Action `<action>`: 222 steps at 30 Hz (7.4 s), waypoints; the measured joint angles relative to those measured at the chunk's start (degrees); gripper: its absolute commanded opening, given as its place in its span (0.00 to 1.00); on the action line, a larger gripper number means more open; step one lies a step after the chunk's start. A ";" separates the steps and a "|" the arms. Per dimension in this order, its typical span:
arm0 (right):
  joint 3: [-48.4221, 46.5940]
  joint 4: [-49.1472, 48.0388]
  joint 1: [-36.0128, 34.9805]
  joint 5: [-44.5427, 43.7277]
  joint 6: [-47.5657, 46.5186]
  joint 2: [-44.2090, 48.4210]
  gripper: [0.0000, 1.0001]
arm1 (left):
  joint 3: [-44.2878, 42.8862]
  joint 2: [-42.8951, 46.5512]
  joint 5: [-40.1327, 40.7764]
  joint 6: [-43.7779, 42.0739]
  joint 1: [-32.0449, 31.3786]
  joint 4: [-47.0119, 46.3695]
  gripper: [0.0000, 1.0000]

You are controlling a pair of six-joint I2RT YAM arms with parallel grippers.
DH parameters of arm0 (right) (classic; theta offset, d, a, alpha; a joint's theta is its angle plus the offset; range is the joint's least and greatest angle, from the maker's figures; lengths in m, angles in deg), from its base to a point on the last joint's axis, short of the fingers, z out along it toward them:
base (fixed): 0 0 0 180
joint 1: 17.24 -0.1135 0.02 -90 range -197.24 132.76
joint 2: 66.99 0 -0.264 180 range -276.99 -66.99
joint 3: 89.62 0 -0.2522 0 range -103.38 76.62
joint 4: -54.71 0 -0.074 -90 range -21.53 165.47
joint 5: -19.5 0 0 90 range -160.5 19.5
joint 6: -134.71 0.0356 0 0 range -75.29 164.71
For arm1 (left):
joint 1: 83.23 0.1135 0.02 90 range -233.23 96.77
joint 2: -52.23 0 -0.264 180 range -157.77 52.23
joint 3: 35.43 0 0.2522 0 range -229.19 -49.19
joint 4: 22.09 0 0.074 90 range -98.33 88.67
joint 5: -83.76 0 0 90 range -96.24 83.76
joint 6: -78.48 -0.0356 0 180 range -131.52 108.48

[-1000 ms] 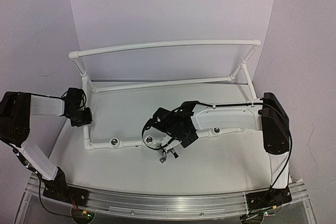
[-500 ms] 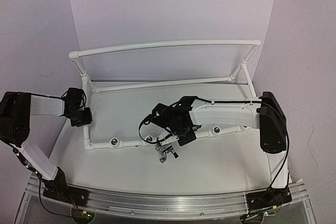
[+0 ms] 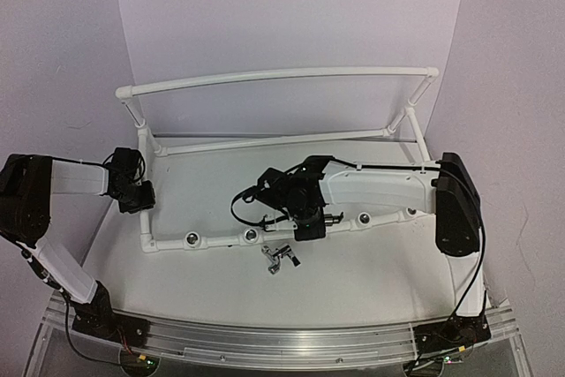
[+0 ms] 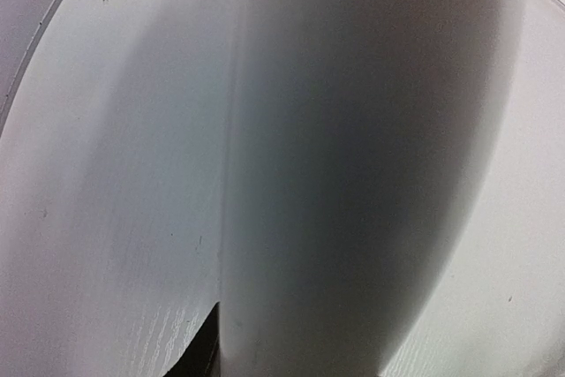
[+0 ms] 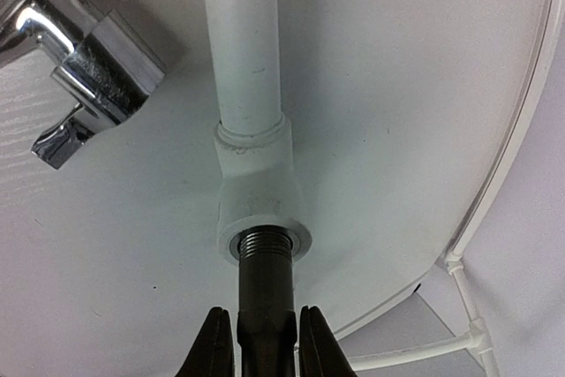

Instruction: Install the water faucets

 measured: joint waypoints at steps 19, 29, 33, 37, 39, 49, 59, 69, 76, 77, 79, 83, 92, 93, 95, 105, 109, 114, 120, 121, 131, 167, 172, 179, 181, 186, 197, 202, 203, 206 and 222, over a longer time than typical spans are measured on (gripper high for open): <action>-3.08 2.82 2.89 7.62 22.68 -0.52 0.00 | -0.55 -0.35 -0.06 0.00 0.07 0.50 0.00; -5.16 4.52 5.56 14.00 34.18 -0.95 0.04 | -0.63 -0.39 -0.02 -0.02 0.09 0.52 0.00; -5.47 4.83 6.49 16.39 37.16 -0.95 0.17 | -0.63 -0.39 -0.02 -0.02 0.09 0.52 0.00; -5.51 4.82 6.59 16.88 38.66 -0.93 0.28 | -0.63 -0.39 -0.02 -0.02 0.09 0.52 0.00; -5.53 3.43 6.63 18.17 39.23 -1.06 0.29 | -0.63 -0.39 -0.02 -0.02 0.09 0.52 0.00; -5.55 -4.00 6.50 22.84 39.95 -2.08 0.42 | -0.67 -0.40 -0.04 -0.02 0.09 0.53 0.00; -5.46 -7.82 5.33 24.70 39.13 -2.90 0.40 | -0.68 -0.44 -0.06 -0.02 0.09 0.53 0.00; -4.59 -10.72 5.07 24.04 35.89 -2.65 0.32 | -0.74 -0.50 -0.11 0.00 0.09 0.59 0.00; -1.91 -11.76 5.13 23.95 34.87 0.27 0.15 | -0.74 -0.50 -0.26 0.00 0.09 0.57 0.00; -1.59 -11.76 5.22 23.76 34.67 0.83 0.12 | -0.76 -0.50 -0.28 0.00 0.09 0.57 0.00; -0.97 -11.88 5.72 23.54 34.52 1.80 0.05 | -0.78 -0.50 -0.30 0.00 0.09 0.60 0.00; 0.79 -12.35 7.34 23.38 34.29 3.30 0.00 | -0.92 -0.50 -0.35 0.00 0.09 0.87 0.00; 2.01 -14.95 11.07 29.35 34.73 4.57 0.00 | -1.04 0.37 -0.93 0.88 0.11 1.95 0.54; 1.80 -15.34 11.41 30.75 34.88 4.71 0.00 | -1.03 0.83 -1.60 2.82 0.19 2.32 0.61; 0.35 -15.54 12.21 33.52 35.35 4.77 0.00 | -1.03 3.48 -3.43 6.76 0.50 3.27 0.74; -18.26 -20.26 16.93 46.77 42.96 5.28 0.00 | -6.18 31.06 -17.68 2.78 0.69 3.68 1.00; -23.39 -25.88 17.76 52.81 49.29 5.28 0.00 | -7.17 33.75 -32.50 -0.38 -2.04 -1.70 0.99; -24.37 -33.28 17.35 59.42 59.23 5.12 0.00 | -5.31 32.13 -40.88 -3.86 -11.43 -6.80 0.93; -19.55 -46.27 17.06 66.84 73.08 4.38 0.00 | -5.38 30.64 -42.59 -10.30 -20.92 -9.71 0.84; -17.77 -48.30 16.97 67.79 75.28 4.36 0.00 | -5.90 30.14 -42.50 -11.48 -21.87 -9.60 0.83; -9.87 -54.03 14.81 70.58 83.01 3.20 0.00 | -12.73 22.97 -37.76 -21.26 -29.41 -6.60 0.55; -8.24 -56.27 34.87 98.60 61.78 16.50 0.98 | -18.00 20.70 -44.66 -16.47 -31.06 3.27 0.00; -15.87 -38.20 31.01 88.75 49.64 15.01 0.98 | -19.17 20.61 -45.09 -15.98 -31.06 4.00 0.00; -8.68 -23.12 24.41 67.72 26.89 18.10 0.98 | -19.17 20.59 -44.64 -15.98 -31.06 4.98 0.00; -6.27 -18.49 23.13 65.75 19.51 19.87 0.98 | -19.44 20.30 -45.26 -15.98 -31.06 5.53 0.00; -11.28 -5.95 22.01 65.25 5.27 19.00 0.98 | -21.01 17.83 -48.52 -16.09 -31.06 7.39 0.00; -16.82 0.93 8.21 63.12 -0.28 15.37 0.86 | -21.42 15.91 -55.28 -16.17 -31.39 9.77 0.00; -20.15 -0.86 8.78 64.59 4.28 10.22 0.85 | -21.42 15.91 -56.31 -16.95 -32.24 9.62 0.00; -20.37 -1.04 8.82 64.68 5.03 9.31 0.83 | -21.42 15.91 -56.40 -17.31 -32.46 9.65 0.00; -20.41 -1.04 8.82 64.96 6.43 7.59 0.72 | -21.42 15.91 -56.50 -17.76 -32.75 9.66 0.00; -21.20 -1.09 8.18 72.39 7.99 6.64 0.39 | -21.42 15.91 -56.63 -19.28 -33.36 9.51 0.00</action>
